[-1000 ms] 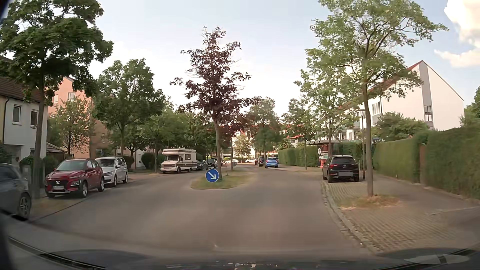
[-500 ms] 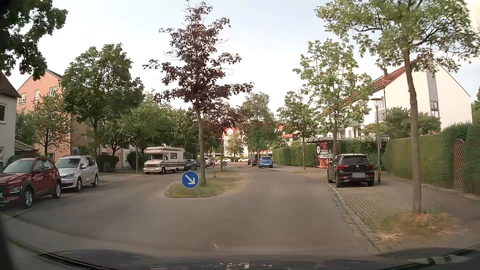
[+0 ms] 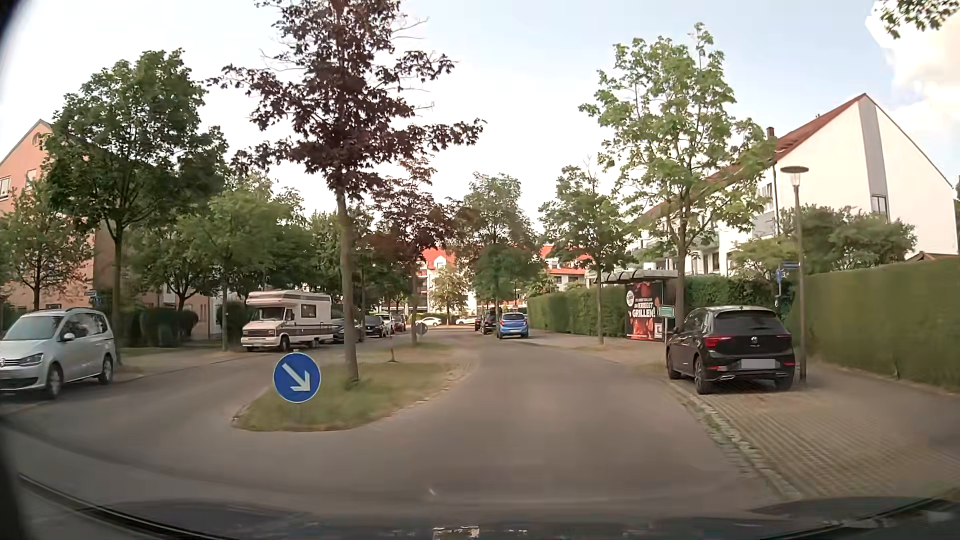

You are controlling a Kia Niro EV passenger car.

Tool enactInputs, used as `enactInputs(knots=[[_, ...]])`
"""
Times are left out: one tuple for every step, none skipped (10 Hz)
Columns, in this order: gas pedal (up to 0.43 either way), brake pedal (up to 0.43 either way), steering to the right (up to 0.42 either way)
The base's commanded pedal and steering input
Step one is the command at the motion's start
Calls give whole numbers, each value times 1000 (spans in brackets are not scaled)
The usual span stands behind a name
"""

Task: Follow the waypoints while adhering to traffic rules and regulations

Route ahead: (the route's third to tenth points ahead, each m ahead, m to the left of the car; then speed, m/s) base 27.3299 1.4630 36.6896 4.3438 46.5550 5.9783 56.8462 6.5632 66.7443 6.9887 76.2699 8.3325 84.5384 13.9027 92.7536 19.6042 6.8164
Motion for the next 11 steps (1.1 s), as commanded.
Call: enactInputs(knots=[[59, 12, 48], [59, 12, 47], [59, 18, 46], [59, 12, 45], [59, 18, 44], [47, 18, 39], [39, 12, 30], [0, 12, 26], [0, 18, 25], [0, 18, 21], [0, 12, 19]])
